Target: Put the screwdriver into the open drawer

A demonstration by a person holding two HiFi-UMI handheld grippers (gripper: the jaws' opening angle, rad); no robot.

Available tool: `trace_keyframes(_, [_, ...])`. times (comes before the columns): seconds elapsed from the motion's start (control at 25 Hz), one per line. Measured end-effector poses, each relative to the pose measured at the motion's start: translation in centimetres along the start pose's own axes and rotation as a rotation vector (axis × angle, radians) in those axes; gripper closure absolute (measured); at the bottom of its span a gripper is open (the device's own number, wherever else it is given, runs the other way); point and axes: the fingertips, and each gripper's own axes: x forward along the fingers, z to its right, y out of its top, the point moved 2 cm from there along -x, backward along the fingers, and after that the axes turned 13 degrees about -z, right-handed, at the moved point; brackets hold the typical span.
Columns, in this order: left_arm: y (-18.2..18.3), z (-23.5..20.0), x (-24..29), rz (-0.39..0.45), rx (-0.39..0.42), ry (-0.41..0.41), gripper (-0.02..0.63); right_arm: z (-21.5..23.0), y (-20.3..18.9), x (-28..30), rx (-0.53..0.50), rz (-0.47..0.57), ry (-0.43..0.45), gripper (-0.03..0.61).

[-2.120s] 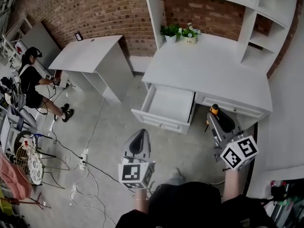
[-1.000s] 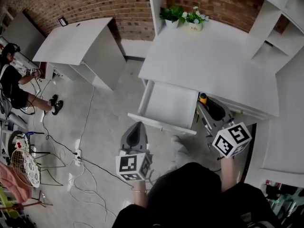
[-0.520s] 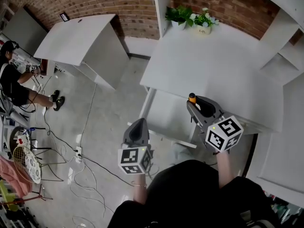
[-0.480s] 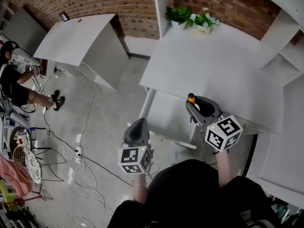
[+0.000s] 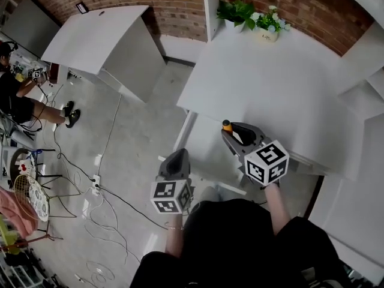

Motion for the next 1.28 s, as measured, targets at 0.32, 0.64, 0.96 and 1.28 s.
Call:
trace_keyframes(0.32, [-2.0,-1.2,3.0,-0.094,-0.025,-0.035,0.606,0.6,-3.7,4.9,0.031,-0.141,0.033,0.463])
trace_keyframes(0.64, [-3.9,-1.4,5.9,-0.182,-0.034,-0.091,0.604,0.8,-8.6,9.0,0.018,-0.282,0.055,0.465])
trace_keyframes(0.96, [-4.4,-2.0,8.4,-0.206,-0.041,-0.122,0.605,1.4,-13.9,13.3,0.015,-0.424,0.066,0.465])
trace_keyframes(1.28, [-4.4,-2.8,9.7,-0.244,-0.067,-0.133,0.605,2.6,-17.2,16.5,0.031,-0.520,0.066,0.465])
